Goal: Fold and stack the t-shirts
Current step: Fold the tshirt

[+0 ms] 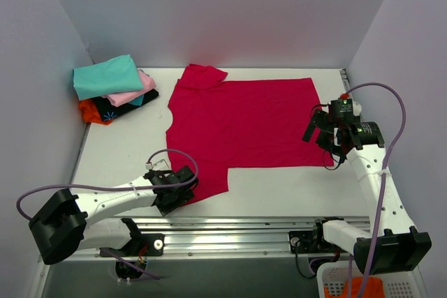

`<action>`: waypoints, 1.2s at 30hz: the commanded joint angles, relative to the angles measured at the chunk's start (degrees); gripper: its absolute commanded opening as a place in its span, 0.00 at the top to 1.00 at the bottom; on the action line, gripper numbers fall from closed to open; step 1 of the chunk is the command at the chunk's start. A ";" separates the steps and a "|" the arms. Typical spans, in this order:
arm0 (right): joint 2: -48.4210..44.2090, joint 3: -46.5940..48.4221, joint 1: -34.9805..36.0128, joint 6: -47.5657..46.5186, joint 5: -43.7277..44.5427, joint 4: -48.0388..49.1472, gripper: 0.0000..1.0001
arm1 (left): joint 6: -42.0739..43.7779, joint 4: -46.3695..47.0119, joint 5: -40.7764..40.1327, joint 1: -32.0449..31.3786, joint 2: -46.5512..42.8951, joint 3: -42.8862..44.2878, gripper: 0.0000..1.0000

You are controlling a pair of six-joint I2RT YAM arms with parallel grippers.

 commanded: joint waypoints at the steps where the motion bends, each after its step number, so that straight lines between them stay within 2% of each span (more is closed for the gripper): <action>1: -0.07 0.65 0.50 -0.66 1.82 -1.00 0.00 | -1.40 4.35 0.94 0.03 2.22 -0.84 0.22; 8: -0.42 0.38 0.58 -0.66 2.35 -1.27 0.00 | -1.40 5.93 0.85 0.03 4.60 -0.93 0.34; 18: -1.04 -0.67 0.50 -0.57 3.40 -1.18 0.00 | -0.88 6.28 0.67 0.38 4.51 -1.11 0.60; 21: -1.04 -1.11 0.23 -0.22 3.58 -1.01 0.00 | -0.09 6.28 0.85 0.73 4.33 -1.02 0.70; 24: -1.39 -2.34 -0.55 0.74 2.44 -0.04 0.00 | 0.79 5.14 0.94 1.52 4.16 -0.32 0.89; 26: -1.56 -4.78 -1.43 1.80 0.42 1.10 0.00 | 1.67 2.60 0.94 2.40 3.81 0.82 0.97; 31: -0.78 -12.88 -3.98 8.20 -10.48 6.63 0.00 | 4.74 -5.04 -0.21 3.63 0.56 6.53 0.98; 36: 3.25 -16.14 -4.34 11.64 -7.68 10.50 0.00 | 9.31 -10.76 0.76 9.78 -5.76 10.32 0.98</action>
